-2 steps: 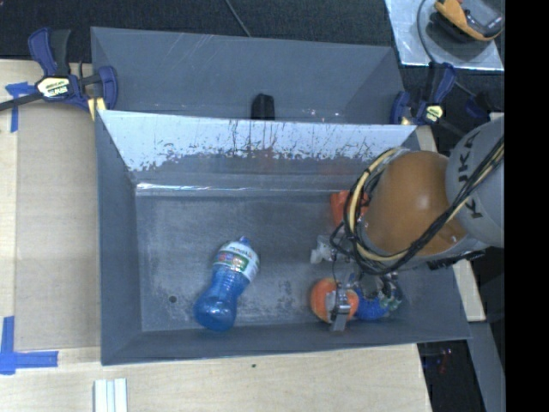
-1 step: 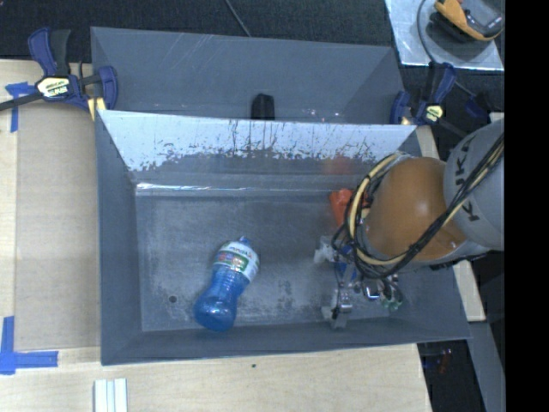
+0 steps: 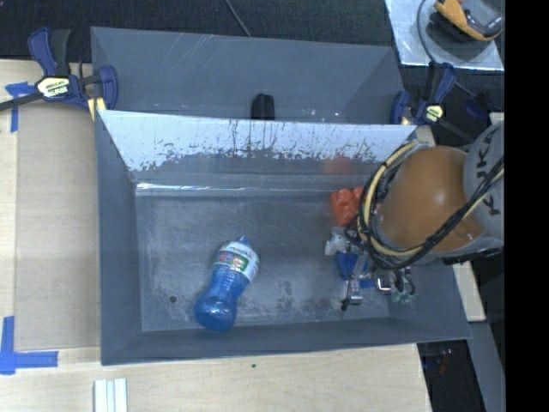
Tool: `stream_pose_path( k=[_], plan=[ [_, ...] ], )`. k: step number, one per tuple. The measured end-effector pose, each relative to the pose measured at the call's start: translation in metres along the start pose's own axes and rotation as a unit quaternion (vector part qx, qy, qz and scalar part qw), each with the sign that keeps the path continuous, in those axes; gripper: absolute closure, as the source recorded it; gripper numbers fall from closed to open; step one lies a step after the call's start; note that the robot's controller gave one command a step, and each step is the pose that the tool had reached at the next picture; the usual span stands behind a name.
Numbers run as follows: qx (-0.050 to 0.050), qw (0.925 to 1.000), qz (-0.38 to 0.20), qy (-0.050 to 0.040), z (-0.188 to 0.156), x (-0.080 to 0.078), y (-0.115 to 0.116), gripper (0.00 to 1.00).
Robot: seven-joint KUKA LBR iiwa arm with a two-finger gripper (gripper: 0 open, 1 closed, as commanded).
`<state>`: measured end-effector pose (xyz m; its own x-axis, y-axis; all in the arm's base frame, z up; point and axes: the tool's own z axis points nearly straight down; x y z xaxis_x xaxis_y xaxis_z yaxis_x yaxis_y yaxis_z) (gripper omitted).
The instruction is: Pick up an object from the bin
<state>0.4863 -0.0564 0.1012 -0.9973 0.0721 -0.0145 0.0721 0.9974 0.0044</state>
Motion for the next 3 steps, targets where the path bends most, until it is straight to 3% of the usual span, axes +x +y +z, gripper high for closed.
stream_pose_path(
  k=[1,2,3],
  plan=[
    [-0.003,0.9969,0.078,0.0084,0.028,-0.019,-0.055,0.0],
    [-0.002,0.9925,0.122,0.0005,0.031,-0.019,-0.09,1.0],
    [-0.002,0.9925,0.122,0.0005,0.031,-0.019,-0.09,1.0]
  ],
)
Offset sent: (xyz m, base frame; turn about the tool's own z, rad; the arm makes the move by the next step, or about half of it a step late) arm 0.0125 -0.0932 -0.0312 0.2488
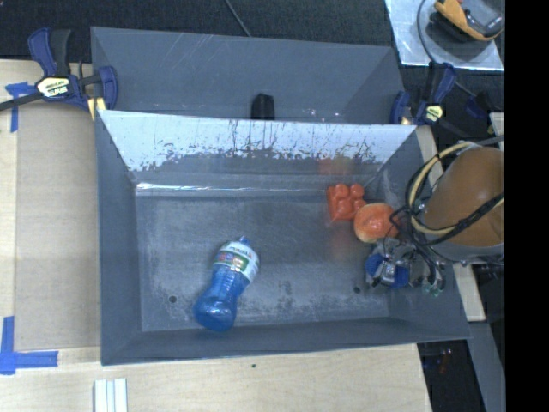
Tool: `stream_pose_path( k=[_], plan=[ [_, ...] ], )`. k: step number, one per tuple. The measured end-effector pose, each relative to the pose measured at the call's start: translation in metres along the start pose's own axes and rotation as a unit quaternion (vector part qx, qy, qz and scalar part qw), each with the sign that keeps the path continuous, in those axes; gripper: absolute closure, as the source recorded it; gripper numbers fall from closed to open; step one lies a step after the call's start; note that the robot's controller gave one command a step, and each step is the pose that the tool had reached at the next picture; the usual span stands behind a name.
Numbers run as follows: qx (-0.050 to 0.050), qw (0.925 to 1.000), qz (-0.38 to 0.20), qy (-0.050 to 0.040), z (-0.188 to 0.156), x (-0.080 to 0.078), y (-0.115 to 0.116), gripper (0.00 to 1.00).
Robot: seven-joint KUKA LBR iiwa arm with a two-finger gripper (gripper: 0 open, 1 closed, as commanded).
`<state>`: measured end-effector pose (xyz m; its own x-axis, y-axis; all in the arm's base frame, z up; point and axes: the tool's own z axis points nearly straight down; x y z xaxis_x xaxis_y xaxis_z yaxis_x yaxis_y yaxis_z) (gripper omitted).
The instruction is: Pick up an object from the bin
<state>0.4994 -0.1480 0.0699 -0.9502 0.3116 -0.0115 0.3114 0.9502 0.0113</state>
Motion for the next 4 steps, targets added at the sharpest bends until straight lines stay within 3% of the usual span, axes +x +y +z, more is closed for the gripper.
stream_pose_path(
  k=[1,2,3,4],
  plan=[
    [0.0,1.0,0.0,0.0049,-0.019,0.003,0.0,1.0],
    [0.0,1.0,0.0,-0.0003,-0.052,0.0,0.0,1.0],
    [0.0,1.0,0.0,0.0004,-0.081,0.0,0.0,1.0],
    [0.0,1.0,-0.001,0.0015,-0.131,-0.001,0.0,1.0]
  ],
)
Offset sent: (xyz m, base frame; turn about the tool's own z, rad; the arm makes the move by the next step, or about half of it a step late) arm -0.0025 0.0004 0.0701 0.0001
